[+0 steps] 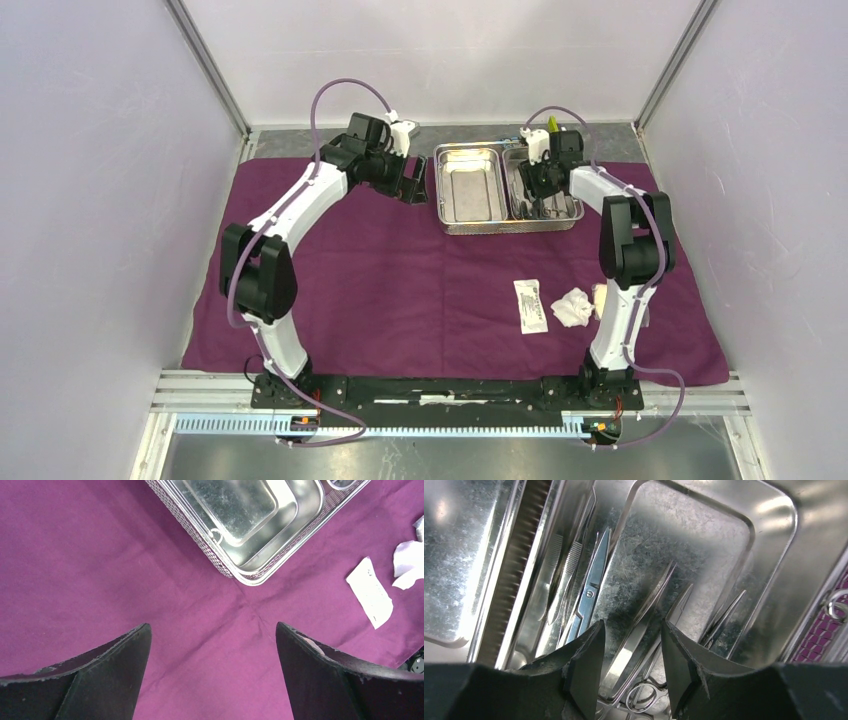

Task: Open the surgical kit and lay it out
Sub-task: Pick up the medical item from the container.

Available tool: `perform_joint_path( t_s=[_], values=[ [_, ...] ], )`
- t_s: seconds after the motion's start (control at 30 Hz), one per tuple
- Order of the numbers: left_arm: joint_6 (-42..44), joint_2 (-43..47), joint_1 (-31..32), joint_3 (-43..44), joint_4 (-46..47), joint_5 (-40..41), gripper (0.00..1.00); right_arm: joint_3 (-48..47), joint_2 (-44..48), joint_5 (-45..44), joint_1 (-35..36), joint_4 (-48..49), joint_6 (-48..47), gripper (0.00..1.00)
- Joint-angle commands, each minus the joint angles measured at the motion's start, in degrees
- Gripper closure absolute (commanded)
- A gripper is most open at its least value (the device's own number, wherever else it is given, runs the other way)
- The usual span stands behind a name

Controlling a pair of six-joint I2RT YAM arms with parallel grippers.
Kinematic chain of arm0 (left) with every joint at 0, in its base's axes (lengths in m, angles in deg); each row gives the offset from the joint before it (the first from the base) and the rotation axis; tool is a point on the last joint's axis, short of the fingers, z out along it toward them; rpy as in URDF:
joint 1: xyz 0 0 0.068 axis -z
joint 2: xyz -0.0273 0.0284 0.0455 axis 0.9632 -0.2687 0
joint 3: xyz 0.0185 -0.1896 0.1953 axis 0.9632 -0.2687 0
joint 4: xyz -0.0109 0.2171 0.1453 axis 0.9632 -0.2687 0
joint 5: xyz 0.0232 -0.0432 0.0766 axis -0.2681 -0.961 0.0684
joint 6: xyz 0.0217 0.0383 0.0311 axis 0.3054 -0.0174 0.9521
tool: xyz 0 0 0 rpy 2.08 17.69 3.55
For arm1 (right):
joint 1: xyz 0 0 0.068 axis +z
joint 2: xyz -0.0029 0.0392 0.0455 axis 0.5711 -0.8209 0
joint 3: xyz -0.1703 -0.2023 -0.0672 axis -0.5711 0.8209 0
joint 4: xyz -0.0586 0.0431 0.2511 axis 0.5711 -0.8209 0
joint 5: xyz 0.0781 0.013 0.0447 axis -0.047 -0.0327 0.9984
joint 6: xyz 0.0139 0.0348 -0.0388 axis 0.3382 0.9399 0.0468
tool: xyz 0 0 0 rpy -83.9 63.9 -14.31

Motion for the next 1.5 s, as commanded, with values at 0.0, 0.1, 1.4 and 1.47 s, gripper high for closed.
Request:
perform_joint_path(
  t_s=[0.0, 0.1, 1.4, 1.47],
  values=[
    [-2.36, 3.0, -0.22, -0.5, 2.92, 0.04, 0.0, -2.4, -1.14, -0.66, 0.39, 0.8, 0.97, 0.49],
    [-2.64, 3.51, -0.24, -0.67, 2.92, 0.15, 0.0, -2.77, -1.82, -0.88, 0.38, 0.83, 0.97, 0.5],
    [-1.28, 2.12, -0.33, 1.18, 3.01, 0.89, 0.0, -8.65, 4.5, 5.09, 0.26, 1.68, 3.13, 0.9],
    [-1.46, 1.45, -0.27, 2.14, 3.01, -0.18, 0.0, -9.37, 5.36, 6.24, 0.22, 1.68, 3.81, 0.91]
  ],
)
